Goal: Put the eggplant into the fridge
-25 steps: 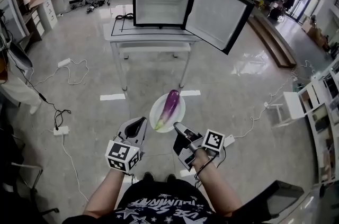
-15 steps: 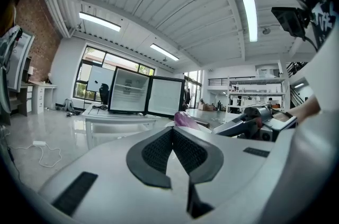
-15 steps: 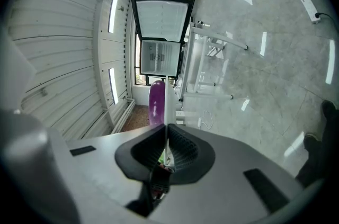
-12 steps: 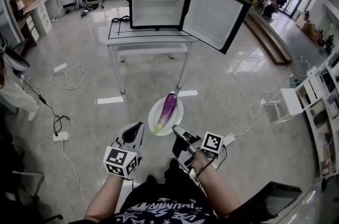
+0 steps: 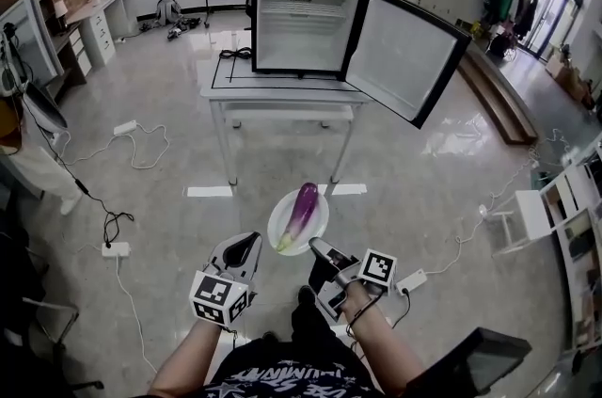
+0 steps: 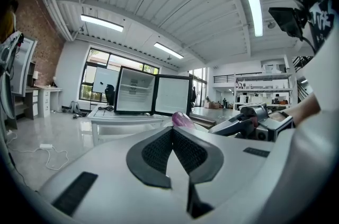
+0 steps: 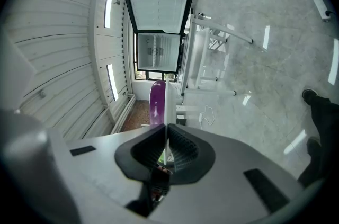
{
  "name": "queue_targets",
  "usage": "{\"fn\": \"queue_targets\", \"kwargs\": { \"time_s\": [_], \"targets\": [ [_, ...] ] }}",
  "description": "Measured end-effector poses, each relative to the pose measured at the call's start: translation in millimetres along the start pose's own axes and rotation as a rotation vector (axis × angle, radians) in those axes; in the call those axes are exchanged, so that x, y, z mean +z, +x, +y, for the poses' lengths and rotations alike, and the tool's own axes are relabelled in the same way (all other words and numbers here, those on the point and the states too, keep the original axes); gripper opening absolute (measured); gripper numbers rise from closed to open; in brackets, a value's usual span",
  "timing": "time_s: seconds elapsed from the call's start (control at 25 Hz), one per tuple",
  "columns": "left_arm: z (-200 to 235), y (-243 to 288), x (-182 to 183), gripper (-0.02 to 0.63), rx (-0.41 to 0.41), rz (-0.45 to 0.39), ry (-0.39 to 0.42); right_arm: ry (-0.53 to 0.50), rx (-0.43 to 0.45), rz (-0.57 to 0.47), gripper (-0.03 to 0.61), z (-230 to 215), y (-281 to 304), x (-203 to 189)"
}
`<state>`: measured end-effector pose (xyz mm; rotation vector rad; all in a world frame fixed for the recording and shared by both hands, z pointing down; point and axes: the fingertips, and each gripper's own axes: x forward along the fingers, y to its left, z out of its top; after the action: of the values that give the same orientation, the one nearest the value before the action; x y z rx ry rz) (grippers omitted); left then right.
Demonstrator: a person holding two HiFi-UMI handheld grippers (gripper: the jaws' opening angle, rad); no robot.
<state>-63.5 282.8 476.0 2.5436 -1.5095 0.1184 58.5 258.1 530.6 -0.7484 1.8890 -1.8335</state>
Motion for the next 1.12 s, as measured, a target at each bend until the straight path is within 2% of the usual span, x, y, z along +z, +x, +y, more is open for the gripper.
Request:
{"fn": "queue_targets", "kwargs": {
  "time_s": [0.28,0.72,1.12],
  "targets": [
    [18.4,52.1,10.0,0.009,0.035,0.0,-0.003,0.0,0.013,0.046,0.021,-1.1,34.5,48.1],
    [45.9,151.3,38.2,0.009,0.085,-0.011,-0.011,0.003,0.026,0.087,0.021,3.3,83.4,148.5],
    [49.8,213.8,46.6,0.009,0.147,-0.012,-0.004,0.01,0.045,0.157,0.021,-1.4,107.3,208.4]
  ]
}}
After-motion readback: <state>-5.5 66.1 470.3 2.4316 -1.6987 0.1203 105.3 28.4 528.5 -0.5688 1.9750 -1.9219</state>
